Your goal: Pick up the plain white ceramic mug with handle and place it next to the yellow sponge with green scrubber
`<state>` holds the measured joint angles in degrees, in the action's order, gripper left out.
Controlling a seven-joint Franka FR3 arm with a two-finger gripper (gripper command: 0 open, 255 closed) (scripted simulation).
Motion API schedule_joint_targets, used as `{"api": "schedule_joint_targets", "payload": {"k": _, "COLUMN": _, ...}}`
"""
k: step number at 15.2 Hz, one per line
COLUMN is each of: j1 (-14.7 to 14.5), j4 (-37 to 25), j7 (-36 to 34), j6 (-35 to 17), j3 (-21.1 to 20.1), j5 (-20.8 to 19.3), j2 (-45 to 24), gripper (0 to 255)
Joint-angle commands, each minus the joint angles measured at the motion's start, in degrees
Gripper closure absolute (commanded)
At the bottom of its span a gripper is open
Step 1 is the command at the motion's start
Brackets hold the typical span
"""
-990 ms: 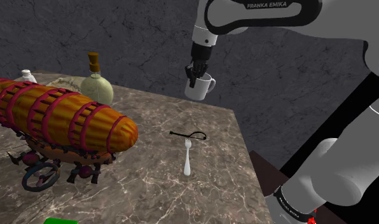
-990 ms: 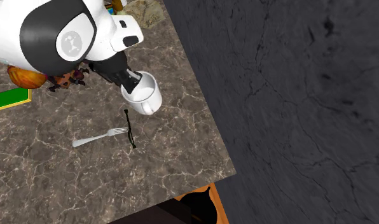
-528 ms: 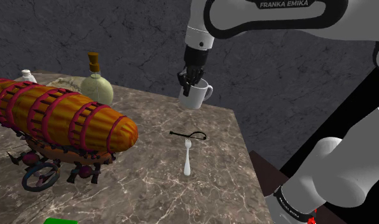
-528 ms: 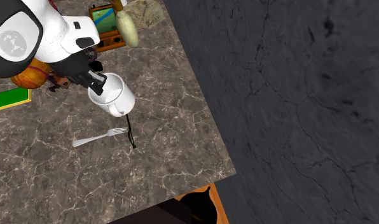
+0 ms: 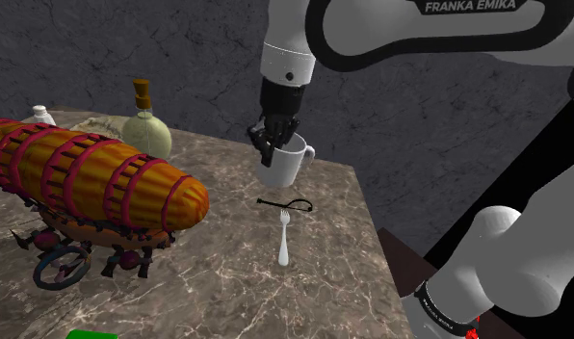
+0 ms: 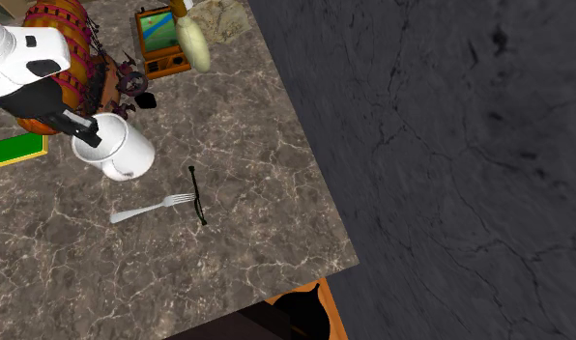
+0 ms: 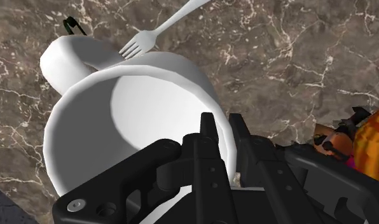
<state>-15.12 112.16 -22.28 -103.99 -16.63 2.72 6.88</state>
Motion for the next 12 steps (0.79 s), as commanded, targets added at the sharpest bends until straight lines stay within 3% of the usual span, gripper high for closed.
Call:
{"api": "schedule_joint_targets", "payload": {"k": 1, "j1": -1.3, "j4": 0.1, "j7": -2.8, "j6": -0.2, "j3": -1.6, "j5": 0.3, "j2": 0.1, "gripper": 255}}
{"api": "schedule_joint_targets", "payload": {"k": 12, "j1": -8.3, "j4": -5.9, "j7": -19.1, "j6": 0.4, "j3": -10.3, "j5": -0.9, "j2": -5.4, "gripper": 255}}
